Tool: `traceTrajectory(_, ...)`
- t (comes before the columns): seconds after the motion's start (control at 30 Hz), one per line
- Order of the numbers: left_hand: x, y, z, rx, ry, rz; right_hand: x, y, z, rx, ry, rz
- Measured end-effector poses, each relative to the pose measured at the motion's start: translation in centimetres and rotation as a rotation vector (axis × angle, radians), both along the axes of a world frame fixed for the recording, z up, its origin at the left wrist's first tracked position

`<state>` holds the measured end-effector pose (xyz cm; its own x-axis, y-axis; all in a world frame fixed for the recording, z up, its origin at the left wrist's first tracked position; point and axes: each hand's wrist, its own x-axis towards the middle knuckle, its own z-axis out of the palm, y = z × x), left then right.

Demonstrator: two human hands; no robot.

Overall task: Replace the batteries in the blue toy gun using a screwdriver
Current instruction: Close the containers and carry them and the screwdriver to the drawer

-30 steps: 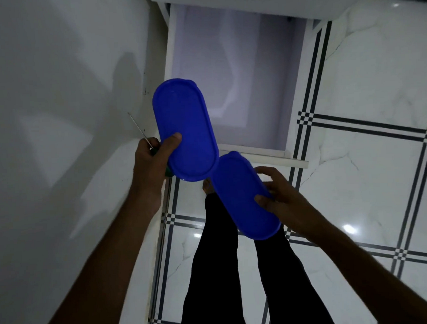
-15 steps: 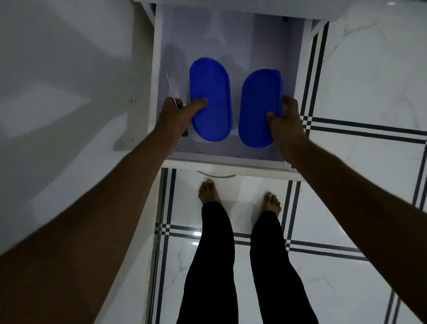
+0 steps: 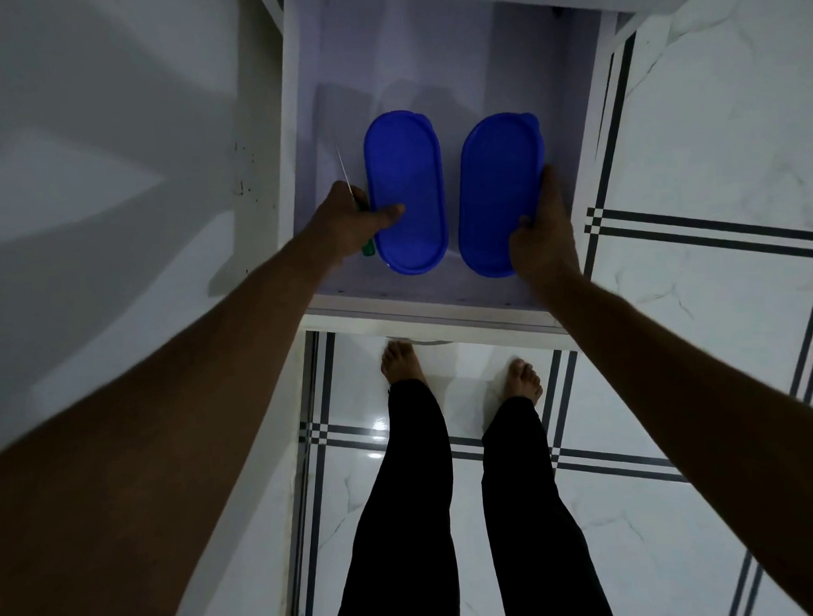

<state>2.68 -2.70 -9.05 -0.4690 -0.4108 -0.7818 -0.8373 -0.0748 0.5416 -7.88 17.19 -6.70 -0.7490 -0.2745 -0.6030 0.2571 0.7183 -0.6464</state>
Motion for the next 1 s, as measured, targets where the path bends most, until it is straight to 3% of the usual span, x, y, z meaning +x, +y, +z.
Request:
traceTrajectory(0.27,-2.3,0.5,0.2,-0.063,-0.032,-0.106,1.2,-0.1,1.8,0.039,0.175,-0.019)
traceTrajectory(0.4,-2.6,0.5,0.4,-0.165,-0.127,-0.041,5.3,1.4,4.6,-0.144,0.222,-0.044)
traceTrajectory(0.53,-2.7,-0.8,0.6,-0.305,-0.282,-0.093,11.2,3.6,6.4,-0.32,-0.13,0.011)
traceTrajectory(0.67,-2.1,-1.6,0.5,-0.436,-0.363,-0.356,15.4,4.7,6.0,-0.317,-0.658,-0.176)
traceTrajectory(0.73,-1.7,-1.6,0.2,-0.516,-0.355,-0.464,15.8,4.6,4.9,-0.277,-0.836,-0.347)
traceTrajectory(0.9,-1.2,-1.2,-0.1,-0.667,-0.295,-0.679,14.8,3.9,2.5,-0.383,-1.007,-0.741)
traceTrajectory(1.0,-0.8,-1.6,0.5,-0.714,-0.258,-0.723,14.4,3.0,2.5,-0.458,-1.001,-0.747)
